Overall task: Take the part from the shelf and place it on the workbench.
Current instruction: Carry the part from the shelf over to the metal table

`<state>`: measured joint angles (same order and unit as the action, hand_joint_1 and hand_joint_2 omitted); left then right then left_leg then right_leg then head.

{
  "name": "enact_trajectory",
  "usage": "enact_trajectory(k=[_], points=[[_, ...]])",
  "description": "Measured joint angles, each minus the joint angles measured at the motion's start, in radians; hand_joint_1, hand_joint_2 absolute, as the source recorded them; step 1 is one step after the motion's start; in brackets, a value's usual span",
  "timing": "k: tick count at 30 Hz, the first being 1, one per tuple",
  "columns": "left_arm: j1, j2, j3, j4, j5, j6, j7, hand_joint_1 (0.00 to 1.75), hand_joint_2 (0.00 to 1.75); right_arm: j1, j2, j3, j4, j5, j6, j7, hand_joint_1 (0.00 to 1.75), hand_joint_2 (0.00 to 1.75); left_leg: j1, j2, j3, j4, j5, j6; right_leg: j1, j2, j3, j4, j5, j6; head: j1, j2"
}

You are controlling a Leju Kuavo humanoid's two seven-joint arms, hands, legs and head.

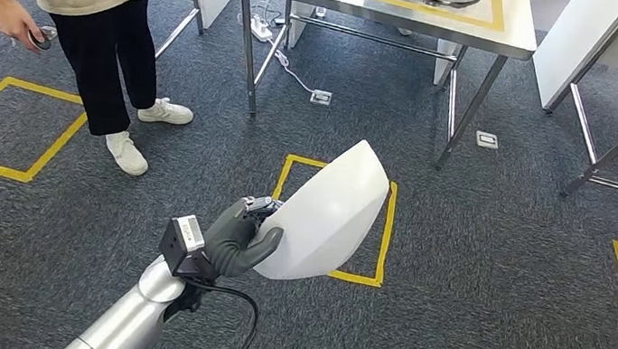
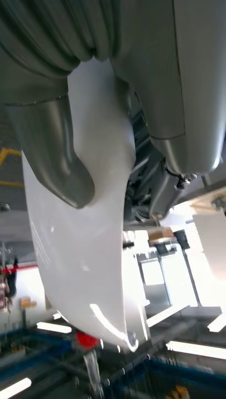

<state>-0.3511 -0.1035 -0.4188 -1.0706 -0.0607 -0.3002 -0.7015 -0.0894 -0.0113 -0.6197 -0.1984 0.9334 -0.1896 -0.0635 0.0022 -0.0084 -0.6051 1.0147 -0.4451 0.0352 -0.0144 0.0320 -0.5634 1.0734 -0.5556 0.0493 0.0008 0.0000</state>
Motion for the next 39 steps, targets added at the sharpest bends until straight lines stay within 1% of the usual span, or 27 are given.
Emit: enact_trajectory(k=[2,3,4,5,6,7,8,9,11,14,16,18,19,20,21,22,24,25,27,29,31,33,34,35,36,38,39], points=[[0.001,0.001,0.0,0.001,0.002,0.0,0.0,1.75,1.75,-0.002,0.0,0.0,0.0,0.002,0.0,0.005,0.0,1.75,-0.002,0.006,0.007,0.0,-0.007,0.007,0.0,-0.019,-0.078,0.14,-0.056,0.006,0.007,0.0],[0.003,0.001,0.0,0.002,0.003,-0.001,0.0,1.75,1.75,-0.002,0.0,0.0,0.0,0.002,0.0,0.007,0.0,1.75,-0.002,0.008,0.009,0.0,-0.011,0.009,0.0,-0.022,-0.118,0.199,-0.071,0.007,0.008,0.0],[0.004,0.001,0.0,0.003,0.004,-0.001,0.0,1.75,1.75,0.0,0.0,0.0,0.0,0.003,0.0,0.009,0.0,1.75,-0.003,0.009,0.012,0.001,-0.015,0.009,0.0,-0.023,-0.143,0.228,-0.067,0.007,0.009,0.0],[0.004,0.001,0.0,0.004,0.004,-0.002,0.0,1.75,1.75,0.001,0.0,0.0,0.0,0.004,0.0,0.009,0.0,1.75,-0.003,0.009,0.016,0.002,-0.019,0.008,0.0,-0.023,-0.147,0.215,-0.041,0.007,0.01,0.0],[0.004,0.001,0.0,0.004,0.004,-0.002,0.0,1.75,1.75,0.002,0.0,0.0,0.0,0.005,0.0,0.009,0.0,1.75,-0.003,0.009,0.022,0.003,-0.024,0.006,0.0,-0.025,-0.129,0.162,0.001,0.004,0.01,0.0],[0.003,0.001,0.0,0.004,0.004,-0.002,0.0,1.75,1.75,0.002,0.0,0.0,0.0,0.005,0.0,0.009,0.0,1.75,-0.003,0.01,0.029,0.003,-0.03,0.004,0.001,-0.029,-0.099,0.085,0.048,0.001,0.011,0.0],[0.002,0.001,0.0,0.004,0.005,-0.003,0.0,1.75,1.75,0.001,0.0,0.0,0.0,0.004,0.0,0.009,0.0,1.75,-0.005,0.011,0.034,0.005,-0.036,0.0,0.004,-0.034,-0.069,0.015,0.08,-0.005,0.012,0.0],[0.002,0.002,0.0,0.005,0.005,-0.003,0.0,1.75,1.75,0.0,0.0,0.0,0.0,0.003,0.001,0.008,0.0,1.75,-0.007,0.012,0.037,0.006,-0.041,-0.005,0.006,-0.038,-0.049,-0.035,0.099,-0.011,0.013,0.0],[0.001,0.003,0.0,0.005,0.005,-0.003,0.0,1.75,1.75,-0.001,0.0,0.0,0.0,-0.001,0.003,0.007,0.0,1.75,-0.01,0.015,0.041,0.005,-0.048,-0.016,0.013,-0.038,-0.039,-0.061,0.098,-0.023,0.013,0.0],[-0.002,0.004,0.0,0.003,0.006,-0.003,0.0,1.75,1.75,0.0,0.0,0.0,0.0,-0.007,0.009,0.001,0.0,1.75,-0.009,0.024,0.044,0.016,-0.063,-0.033,0.005,-0.022,-0.032,-0.067,0.096,-0.039,0.011,0.0],[-0.005,0.006,0.0,0.003,0.007,-0.002,0.0,1.75,1.75,-0.001,0.0,-0.001,0.0,-0.009,0.011,-0.003,0.0,1.75,-0.005,0.021,0.008,0.097,-0.103,-0.045,0.0,-0.009,-0.021,-0.07,0.093,-0.048,0.004,0.0],[-0.004,0.01,0.0,0.004,0.008,0.001,0.0,1.75,1.75,-0.001,0.0,-0.001,0.0,-0.008,0.012,-0.004,0.0,1.75,-0.001,0.018,-0.066,0.229,-0.151,-0.051,-0.001,0.006,-0.015,-0.07,0.086,-0.053,-0.003,0.0],[-0.002,0.012,0.0,0.004,0.008,0.003,0.0,1.75,1.75,0.0,0.0,-0.001,0.0,-0.006,0.012,-0.004,0.0,1.75,0.0,0.017,-0.094,0.27,-0.156,-0.052,-0.001,0.016,-0.011,-0.069,0.083,-0.052,-0.005,0.0],[0.0,0.013,0.0,0.004,0.009,0.006,0.0,1.75,1.75,0.002,0.0,-0.001,0.0,-0.004,0.013,-0.003,0.0,1.75,0.002,0.015,-0.106,0.274,-0.139,-0.052,-0.001,0.027,-0.006,-0.069,0.079,-0.051,-0.006,0.0],[0.002,0.014,0.0,0.003,0.009,0.008,0.0,1.75,1.75,0.003,0.0,-0.001,0.0,-0.002,0.013,-0.002,0.0,1.75,0.003,0.011,-0.097,0.238,-0.104,-0.051,-0.001,0.037,0.001,-0.069,0.074,-0.049,-0.006,0.0],[0.002,0.015,0.0,0.002,0.009,0.01,0.0,1.75,1.75,0.003,0.0,-0.001,0.0,-0.001,0.013,-0.003,0.0,1.75,0.004,0.004,-0.073,0.174,-0.058,-0.049,-0.001,0.045,0.008,-0.068,0.069,-0.046,-0.007,0.0],[0.001,0.017,0.0,-0.002,0.009,0.013,0.0,1.75,1.75,0.002,0.001,-0.001,0.0,0.001,0.013,-0.004,0.0,1.75,0.003,-0.013,-0.025,0.056,-0.004,-0.043,0.001,0.059,0.018,-0.066,0.057,-0.038,-0.01,0.0],[0.002,0.019,-0.001,-0.004,0.01,0.014,0.0,1.75,1.75,0.003,0.001,-0.001,0.0,0.002,0.012,-0.005,0.0,1.75,0.001,-0.019,-0.011,0.023,0.002,-0.038,0.001,0.065,0.019,-0.068,0.053,-0.032,-0.01,0.0],[0.003,0.019,-0.001,-0.011,0.01,0.017,0.0,1.75,1.75,0.006,0.001,-0.001,0.0,0.006,0.01,-0.005,0.0,1.75,-0.001,-0.021,-0.003,0.005,-0.008,-0.023,0.0,0.071,0.019,-0.066,0.052,-0.017,-0.009,0.0],[0.004,0.018,-0.001,-0.019,0.01,0.019,0.0,1.75,1.75,0.008,0.002,-0.001,0.0,0.009,0.009,-0.005,0.0,1.75,0.001,-0.017,0.009,-0.001,-0.014,-0.007,-0.002,0.05,0.018,-0.047,0.049,-0.006,-0.007,0.0],[0.005,0.016,-0.001,-0.026,0.009,0.019,0.0,1.75,1.75,0.003,0.004,-0.001,0.0,0.009,0.008,-0.005,0.0,1.75,0.002,-0.01,0.026,-0.002,-0.022,0.003,0.0,0.008,-0.024,0.034,0.015,0.002,0.001,0.0],[0.01,0.017,-0.001,-0.028,0.006,0.019,0.0,1.75,1.75,-0.001,0.004,-0.001,0.0,0.009,0.008,-0.004,0.0,1.75,0.001,-0.001,0.038,-0.002,-0.035,0.007,0.0,-0.018,-0.111,0.169,-0.035,0.009,0.007,0.0],[0.015,0.017,-0.001,-0.028,0.006,0.019,0.0,1.75,1.75,0.001,0.004,-0.001,0.0,0.009,0.008,-0.005,0.0,1.75,0.0,0.003,0.045,-0.002,-0.042,0.006,0.0,-0.022,-0.149,0.216,-0.044,0.01,0.007,0.0],[0.018,0.017,-0.001,-0.028,0.005,0.019,0.0,1.75,1.75,0.004,0.005,-0.001,0.0,0.009,0.008,-0.006,0.0,1.75,0.0,0.006,0.054,-0.002,-0.05,0.005,0.0,-0.023,-0.17,0.228,-0.032,0.01,0.008,0.0],[0.021,0.017,-0.001,-0.028,0.005,0.019,0.0,1.75,1.75,0.007,0.005,-0.001,0.0,0.009,0.008,-0.007,0.0,1.75,0.0,0.008,0.065,-0.002,-0.059,0.004,0.001,-0.024,-0.169,0.2,-0.001,0.009,0.009,0.0],[0.022,0.017,-0.001,-0.033,0.004,0.023,0.0,1.75,1.75,0.01,0.005,-0.001,0.0,0.011,0.006,-0.011,0.0,1.75,0.0,0.013,0.089,-0.002,-0.077,-0.001,0.003,-0.032,-0.124,0.062,0.093,0.0,0.01,0.0],[0.022,0.017,-0.001,-0.036,0.004,0.026,0.0,1.75,1.75,0.01,0.005,-0.001,0.0,0.012,0.006,-0.012,0.0,1.75,-0.001,0.016,0.099,-0.003,-0.086,-0.005,0.007,-0.038,-0.102,-0.001,0.12,-0.007,0.011,0.0]])
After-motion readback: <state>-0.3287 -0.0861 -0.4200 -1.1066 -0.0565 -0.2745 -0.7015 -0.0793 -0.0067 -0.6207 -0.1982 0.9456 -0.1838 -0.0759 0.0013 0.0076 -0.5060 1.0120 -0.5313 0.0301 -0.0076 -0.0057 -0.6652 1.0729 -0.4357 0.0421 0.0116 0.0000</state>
